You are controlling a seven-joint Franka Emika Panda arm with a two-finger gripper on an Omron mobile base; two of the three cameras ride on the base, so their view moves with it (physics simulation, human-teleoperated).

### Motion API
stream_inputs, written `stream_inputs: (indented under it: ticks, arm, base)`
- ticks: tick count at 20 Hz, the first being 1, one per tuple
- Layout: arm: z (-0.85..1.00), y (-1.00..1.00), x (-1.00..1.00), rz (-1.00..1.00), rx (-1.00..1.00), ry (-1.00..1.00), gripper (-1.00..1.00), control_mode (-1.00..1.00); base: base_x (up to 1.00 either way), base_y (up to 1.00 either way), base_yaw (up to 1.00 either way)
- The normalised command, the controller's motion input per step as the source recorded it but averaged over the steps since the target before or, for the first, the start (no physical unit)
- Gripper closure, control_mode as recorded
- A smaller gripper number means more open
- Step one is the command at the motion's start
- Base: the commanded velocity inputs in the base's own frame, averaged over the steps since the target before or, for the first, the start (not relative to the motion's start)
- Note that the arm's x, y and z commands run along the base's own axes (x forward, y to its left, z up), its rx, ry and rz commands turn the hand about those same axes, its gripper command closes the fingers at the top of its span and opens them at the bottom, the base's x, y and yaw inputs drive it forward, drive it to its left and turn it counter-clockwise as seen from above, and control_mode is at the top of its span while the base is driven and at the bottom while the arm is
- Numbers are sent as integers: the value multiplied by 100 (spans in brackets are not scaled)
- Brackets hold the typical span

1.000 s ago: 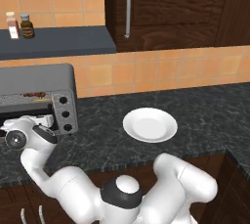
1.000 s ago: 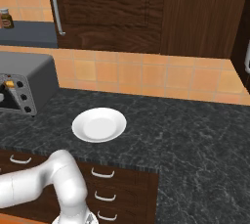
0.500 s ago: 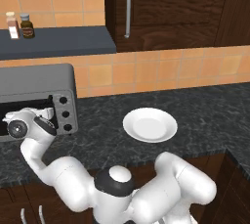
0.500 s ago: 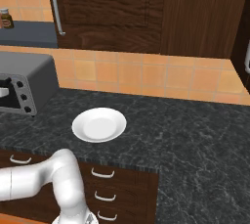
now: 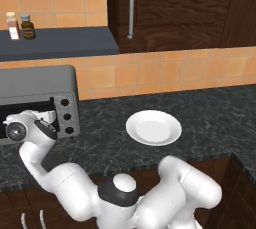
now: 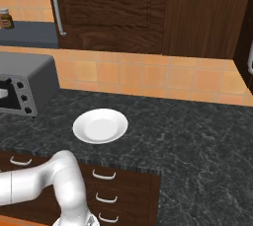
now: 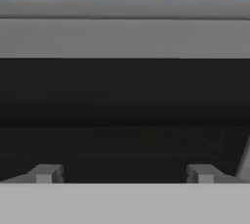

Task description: Pick up the kebab skewer and baguette bread, and place them inside the toaster oven. Close the toaster oven door and start by setting the timer.

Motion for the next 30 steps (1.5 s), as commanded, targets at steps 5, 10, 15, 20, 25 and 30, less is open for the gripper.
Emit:
stream_inputs:
  ticks: [5,10,15,20,25,30]
  arm:
    - [0,-60,-41,-2,0,0,-100,-100]
    - [0,-77,-9,0,0,0,-100,-100]
    - [0,-59,0,0,0,0,-100,-100]
    - [0,-16,0,0,0,-2,-100,-100]
    - [-3,0,1,0,5,-3,-100,-100]
    - [-4,0,0,0,6,-6,-100,-100]
  base:
    - [0,0,0]
    - [0,0,0]
    - [0,0,0]
    - [0,0,0]
    - [0,0,0]
    - [0,0,0]
